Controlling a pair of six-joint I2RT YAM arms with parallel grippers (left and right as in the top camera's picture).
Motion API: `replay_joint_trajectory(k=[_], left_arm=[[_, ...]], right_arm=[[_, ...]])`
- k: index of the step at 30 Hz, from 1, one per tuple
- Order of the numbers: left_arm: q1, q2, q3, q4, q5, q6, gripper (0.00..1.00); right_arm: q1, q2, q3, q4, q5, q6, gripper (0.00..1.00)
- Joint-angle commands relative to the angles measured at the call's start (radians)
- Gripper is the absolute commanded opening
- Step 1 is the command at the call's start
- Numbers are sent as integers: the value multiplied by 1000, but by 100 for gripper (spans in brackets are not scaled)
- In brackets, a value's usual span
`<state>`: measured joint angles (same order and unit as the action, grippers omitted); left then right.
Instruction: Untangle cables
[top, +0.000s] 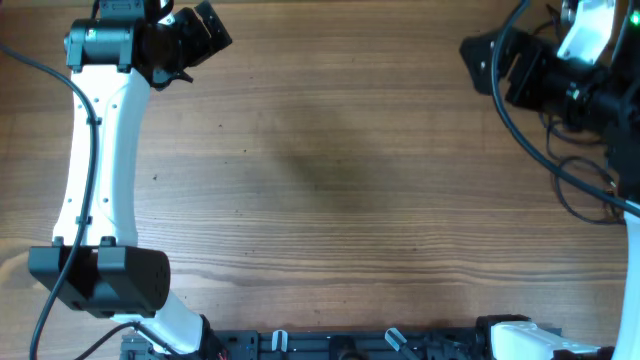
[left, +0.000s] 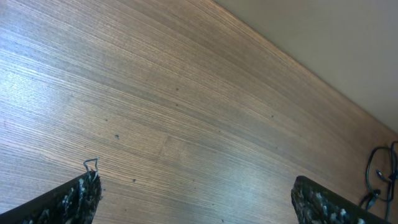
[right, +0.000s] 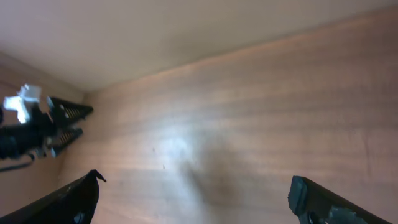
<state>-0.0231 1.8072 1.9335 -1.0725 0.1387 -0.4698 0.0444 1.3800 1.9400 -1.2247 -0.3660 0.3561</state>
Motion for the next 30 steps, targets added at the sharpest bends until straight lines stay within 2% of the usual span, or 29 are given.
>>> replay_joint_trajectory(k=[1, 4, 8, 11, 16, 19, 21, 26, 30], left_arm=[[4, -16, 10, 2, -10, -9, 100], [4, -16, 10, 2, -10, -9, 100], [4, -16, 10, 2, -10, -10, 100], [4, -16, 10, 2, -10, -9, 100], [4, -16, 10, 2, -10, -9, 100], [4, -16, 10, 2, -10, -9, 100], [4, -16, 10, 2, -10, -9, 100], [4, -16, 10, 2, -10, -9, 100], [4, -16, 10, 2, -10, -9, 100]], right_arm=[[11, -2, -3, -15, -3, -63, 100], [65, -1, -14, -20, 3, -215, 100], [87, 12, -50, -15, 38, -215, 100], [87, -19, -163, 123, 105, -170, 100], [87, -266, -592, 562, 143, -173, 100], [86, -396, -791, 724, 211, -173, 100], [85, -544, -979, 872, 281, -174, 100], [34, -837, -1335, 1149, 333, -172, 100], [-16, -1052, -1613, 1289, 333, -115, 100]])
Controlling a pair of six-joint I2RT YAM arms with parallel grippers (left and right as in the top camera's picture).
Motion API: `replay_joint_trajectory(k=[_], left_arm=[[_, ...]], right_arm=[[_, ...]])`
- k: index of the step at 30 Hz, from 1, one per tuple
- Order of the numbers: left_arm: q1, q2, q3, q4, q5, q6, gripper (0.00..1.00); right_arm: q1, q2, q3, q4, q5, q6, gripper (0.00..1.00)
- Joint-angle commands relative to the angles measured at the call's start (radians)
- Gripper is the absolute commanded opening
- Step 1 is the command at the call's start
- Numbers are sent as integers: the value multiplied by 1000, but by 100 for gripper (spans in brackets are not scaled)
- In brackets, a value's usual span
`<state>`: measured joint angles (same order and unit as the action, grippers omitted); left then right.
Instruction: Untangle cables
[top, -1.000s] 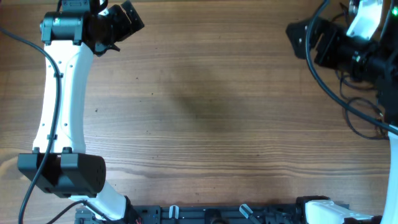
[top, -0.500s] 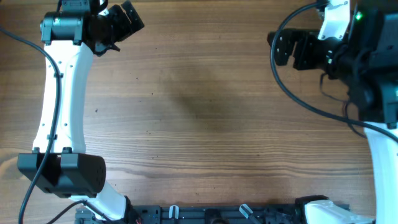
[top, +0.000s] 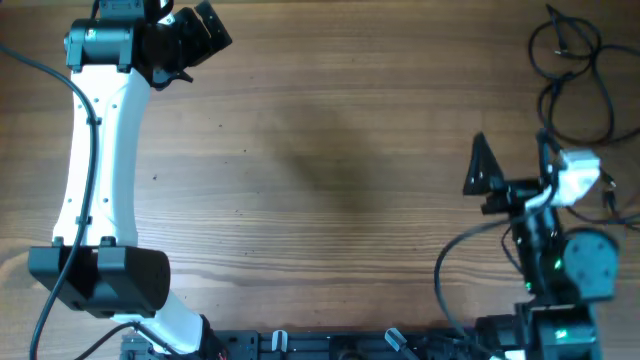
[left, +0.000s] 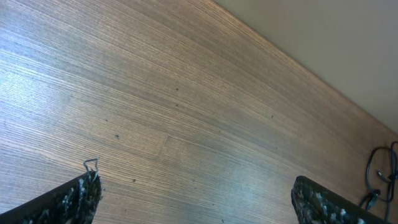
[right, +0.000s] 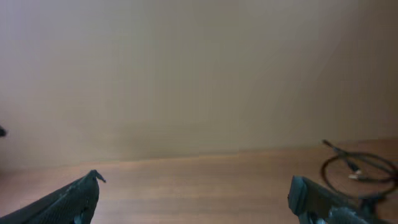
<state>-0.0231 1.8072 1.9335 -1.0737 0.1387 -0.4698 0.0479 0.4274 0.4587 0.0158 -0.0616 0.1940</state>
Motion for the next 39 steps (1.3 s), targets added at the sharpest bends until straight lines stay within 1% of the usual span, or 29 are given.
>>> replay_joint_trajectory(k=[1, 6, 10, 13, 14, 15, 17, 39], left_arm=[[4, -16, 10, 3, -10, -9, 100], [4, -16, 10, 3, -10, -9, 100], [4, -16, 10, 3, -10, -9, 100], [4, -16, 10, 3, -10, -9, 100], [4, -16, 10, 3, -10, -9, 100], [4, -16, 10, 3, -10, -9, 100], [4, -16, 10, 3, -10, -9, 100], [4, -16, 10, 3, -10, -9, 100]], right_arm=[[-21, -139, -181, 64, 29, 50, 100], [-21, -332, -390, 115, 40, 50, 100], [-21, -407, -454, 98, 43, 48, 100], [-21, -425, -454, 47, 49, 40, 100], [-21, -424, -454, -18, 53, 41, 100], [-21, -424, -454, -13, 38, 17, 100], [-21, -424, -454, -13, 8, 20, 100], [-21, -420, -454, -14, 9, 18, 100]])
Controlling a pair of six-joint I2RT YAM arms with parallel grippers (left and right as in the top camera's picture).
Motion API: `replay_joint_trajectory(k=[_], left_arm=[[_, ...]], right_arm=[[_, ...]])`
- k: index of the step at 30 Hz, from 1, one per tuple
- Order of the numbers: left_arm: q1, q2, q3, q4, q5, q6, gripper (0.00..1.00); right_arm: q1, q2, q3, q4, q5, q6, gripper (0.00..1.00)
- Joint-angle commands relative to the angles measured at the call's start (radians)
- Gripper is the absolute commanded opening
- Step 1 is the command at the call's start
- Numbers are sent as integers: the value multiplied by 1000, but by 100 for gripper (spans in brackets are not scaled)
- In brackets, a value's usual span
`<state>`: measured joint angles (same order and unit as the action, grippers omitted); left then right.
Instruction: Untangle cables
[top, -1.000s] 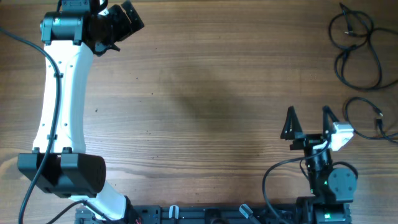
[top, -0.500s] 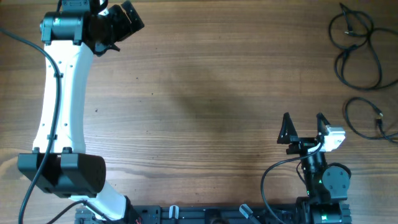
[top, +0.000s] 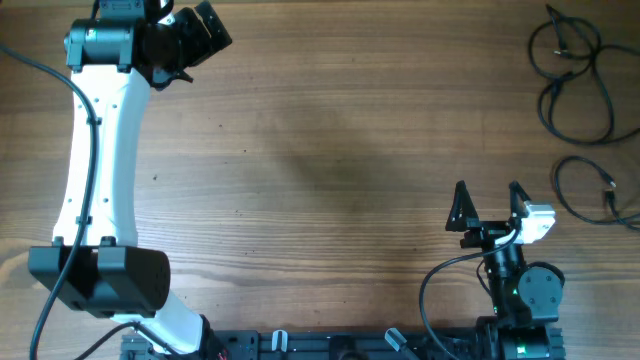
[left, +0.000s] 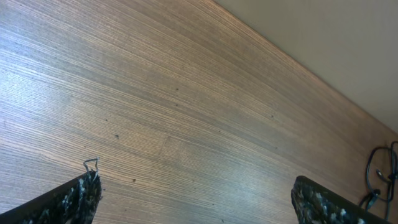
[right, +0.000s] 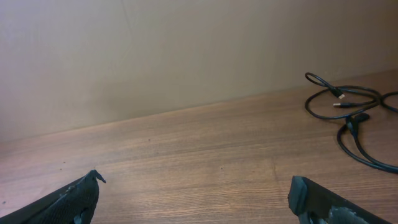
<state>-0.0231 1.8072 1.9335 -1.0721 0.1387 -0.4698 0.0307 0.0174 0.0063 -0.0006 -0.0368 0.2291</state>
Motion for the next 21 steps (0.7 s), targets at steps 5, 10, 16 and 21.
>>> replay_joint_trajectory(k=[5, 10, 16, 21], left_arm=[[0, -22, 10, 1, -10, -6, 100], [-23, -84, 10, 7, -9, 116, 100], [-95, -227, 5, 37, -10, 310, 100], [-98, -390, -201, 175, -8, 306, 99]], right_arm=[[-4, -10, -1, 2, -15, -16, 100], [-4, -10, -1, 2, -15, -17, 100], [-4, -10, -1, 2, -15, -16, 100], [-4, -10, -1, 2, -15, -17, 100]])
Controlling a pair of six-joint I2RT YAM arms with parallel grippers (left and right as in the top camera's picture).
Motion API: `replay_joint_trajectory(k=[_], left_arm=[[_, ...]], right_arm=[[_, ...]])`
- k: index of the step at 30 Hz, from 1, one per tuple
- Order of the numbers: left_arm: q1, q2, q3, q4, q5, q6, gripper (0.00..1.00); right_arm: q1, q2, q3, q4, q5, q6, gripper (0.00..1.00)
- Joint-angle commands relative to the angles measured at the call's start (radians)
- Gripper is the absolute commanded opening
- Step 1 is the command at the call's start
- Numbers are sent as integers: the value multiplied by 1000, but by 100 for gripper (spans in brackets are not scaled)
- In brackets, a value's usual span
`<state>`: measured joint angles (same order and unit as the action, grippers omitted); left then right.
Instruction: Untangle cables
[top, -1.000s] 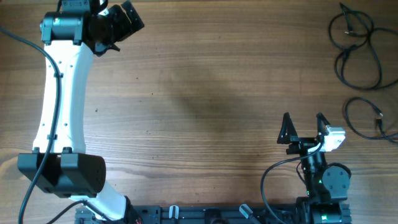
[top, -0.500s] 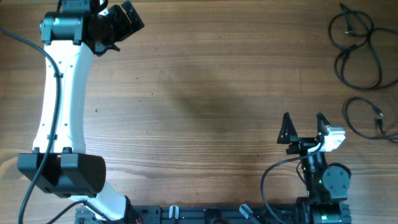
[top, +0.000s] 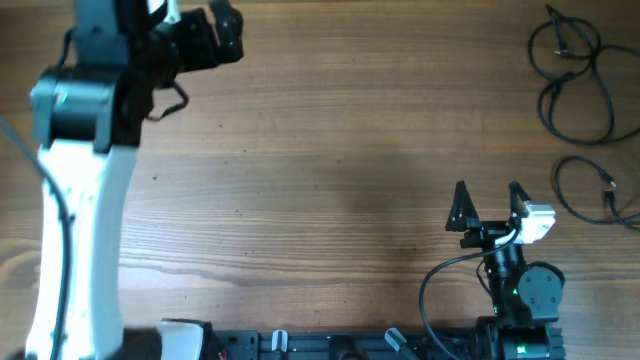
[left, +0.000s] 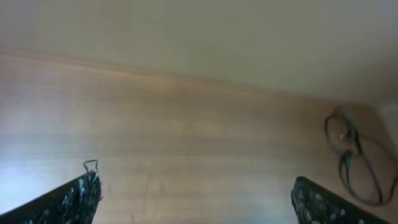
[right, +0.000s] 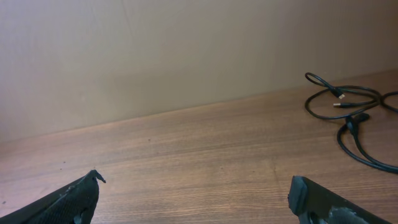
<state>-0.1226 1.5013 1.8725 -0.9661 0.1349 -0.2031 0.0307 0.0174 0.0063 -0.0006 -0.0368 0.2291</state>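
Two black cables lie at the table's far right. One (top: 572, 68) is looped near the back corner, the other (top: 590, 188) curls at the right edge; the overhead view shows them apart. The left wrist view shows the looped one (left: 349, 157), blurred, and the right wrist view shows both (right: 348, 106). My left gripper (top: 232, 25) is at the back left, open and empty (left: 196, 205), far from the cables. My right gripper (top: 488, 190) stands open and empty (right: 196, 202) at the front right, short of the cables.
The wooden table (top: 330, 170) spreads between the two arms. A plain wall (right: 186, 50) rises behind its far edge. The arms' mounting rail (top: 340, 345) runs along the front edge. My left arm's white link (top: 75, 230) stretches over the left side.
My left arm has moved: it looms larger in the overhead view, and its wrist camera now faces the far wall and the looped cable instead of bare tabletop. The right arm has stayed still.
My right arm was first stretched over the cables at the far right, open. It was then drawn back toward the front, uncovering both cables, and later stood folded at the front right. The left arm stayed at the back left until its shift now.
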Motion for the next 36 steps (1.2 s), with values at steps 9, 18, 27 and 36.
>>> replay_joint_trajectory(k=[9, 18, 27, 36], left_arm=[[3, -566, -838, 510, -1, 39, 100], [31, -1019, -1445, 937, -2, 47, 100], [116, -1301, -1729, 1057, -2, 47, 100], [133, -1435, -1828, 1039, -1, 55, 100]], right_arm=[[-4, -10, -1, 2, -15, -17, 100], [-4, -10, -1, 2, -15, -17, 100], [-4, -10, -1, 3, -16, -17, 100], [-4, -10, -1, 2, -15, -17, 100]])
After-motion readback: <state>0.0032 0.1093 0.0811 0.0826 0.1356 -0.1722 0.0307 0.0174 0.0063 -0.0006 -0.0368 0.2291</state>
